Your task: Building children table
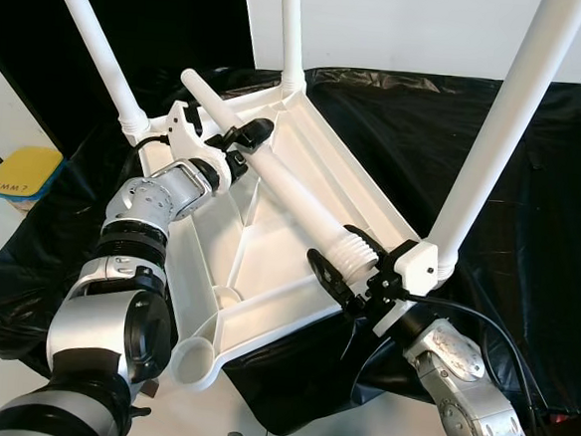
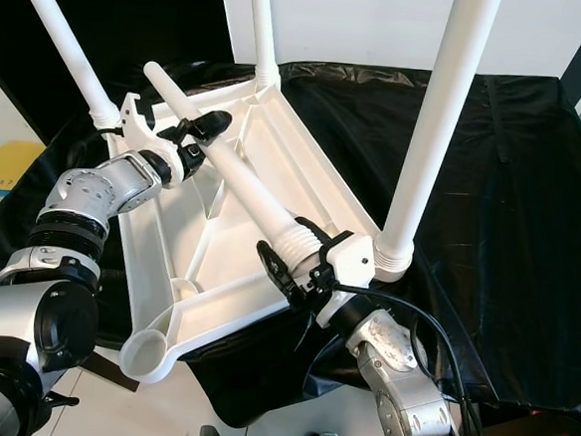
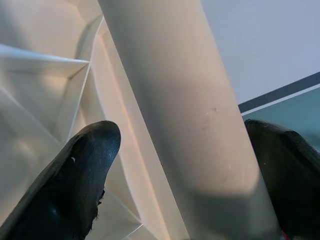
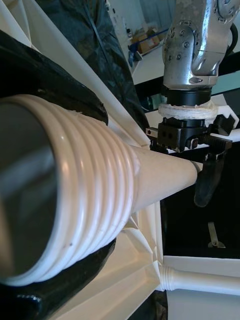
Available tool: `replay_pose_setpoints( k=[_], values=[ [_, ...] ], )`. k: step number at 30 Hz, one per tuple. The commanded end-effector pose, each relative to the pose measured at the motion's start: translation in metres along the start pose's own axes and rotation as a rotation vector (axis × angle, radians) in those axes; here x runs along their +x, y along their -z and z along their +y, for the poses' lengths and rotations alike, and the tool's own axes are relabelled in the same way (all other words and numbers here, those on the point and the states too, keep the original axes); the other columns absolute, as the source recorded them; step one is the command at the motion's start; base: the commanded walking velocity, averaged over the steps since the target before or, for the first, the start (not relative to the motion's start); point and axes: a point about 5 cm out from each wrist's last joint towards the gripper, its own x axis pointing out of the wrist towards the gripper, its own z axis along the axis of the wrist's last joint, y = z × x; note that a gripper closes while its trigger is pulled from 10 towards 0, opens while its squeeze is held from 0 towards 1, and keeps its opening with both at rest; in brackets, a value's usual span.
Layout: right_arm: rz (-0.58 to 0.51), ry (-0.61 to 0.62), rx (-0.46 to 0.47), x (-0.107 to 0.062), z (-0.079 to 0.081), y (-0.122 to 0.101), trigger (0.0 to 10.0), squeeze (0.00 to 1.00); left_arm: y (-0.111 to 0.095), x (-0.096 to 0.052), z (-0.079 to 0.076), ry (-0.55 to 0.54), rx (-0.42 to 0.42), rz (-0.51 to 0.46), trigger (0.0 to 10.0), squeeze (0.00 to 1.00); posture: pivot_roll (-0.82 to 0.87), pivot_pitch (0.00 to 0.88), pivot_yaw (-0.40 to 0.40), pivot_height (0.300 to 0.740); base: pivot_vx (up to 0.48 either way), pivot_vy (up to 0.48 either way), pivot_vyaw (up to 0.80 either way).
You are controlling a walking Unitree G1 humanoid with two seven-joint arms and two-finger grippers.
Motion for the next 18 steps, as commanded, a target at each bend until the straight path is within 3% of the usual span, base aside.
replay_pose_setpoints(
  k=[1, 5, 6, 7, 8, 18],
  values=[
    [-0.021, -0.028, 0.006, 0.002, 0.005, -0.002, 10.0, 0.00, 0.002, -0.002, 0.002, 0.072, 0.000, 0.010, 10.0, 0.00, -0.23, 0.084, 0.091, 0.740, 0.000, 0.000, 0.00],
    [-0.016, -0.042, 0.012, 0.002, 0.007, -0.001, 10.0, 0.00, 0.000, -0.002, 0.002, 0.076, -0.005, 0.000, 10.0, 0.00, -0.23, 0.083, 0.091, 0.740, 0.000, 0.000, 0.00],
    [-0.009, -0.056, 0.017, 0.001, 0.008, 0.000, 10.0, 0.00, -0.002, -0.001, 0.000, 0.083, -0.018, -0.014, 7.5, 0.00, -0.23, 0.083, 0.091, 0.740, 0.000, 0.000, 0.00],
    [-0.009, -0.056, 0.017, 0.001, 0.008, 0.000, 10.0, 0.00, -0.002, -0.001, 0.000, 0.083, -0.018, -0.014, 7.5, 0.00, -0.23, 0.083, 0.091, 0.740, 0.000, 0.000, 0.00],
    [-0.001, -0.066, 0.019, 0.000, 0.009, 0.002, 10.0, 0.00, -0.005, 0.000, -0.002, 0.097, -0.033, -0.026, 0.0, 0.00, -0.23, 0.085, 0.093, 0.740, 0.000, 0.000, 0.00],
    [0.022, -0.076, 0.023, -0.002, 0.008, 0.005, 10.0, 0.00, -0.011, 0.000, -0.011, 0.159, -0.103, -0.062, 0.0, 0.00, -0.24, 0.095, 0.088, 0.740, 0.000, 0.000, 0.00]
  ],
)
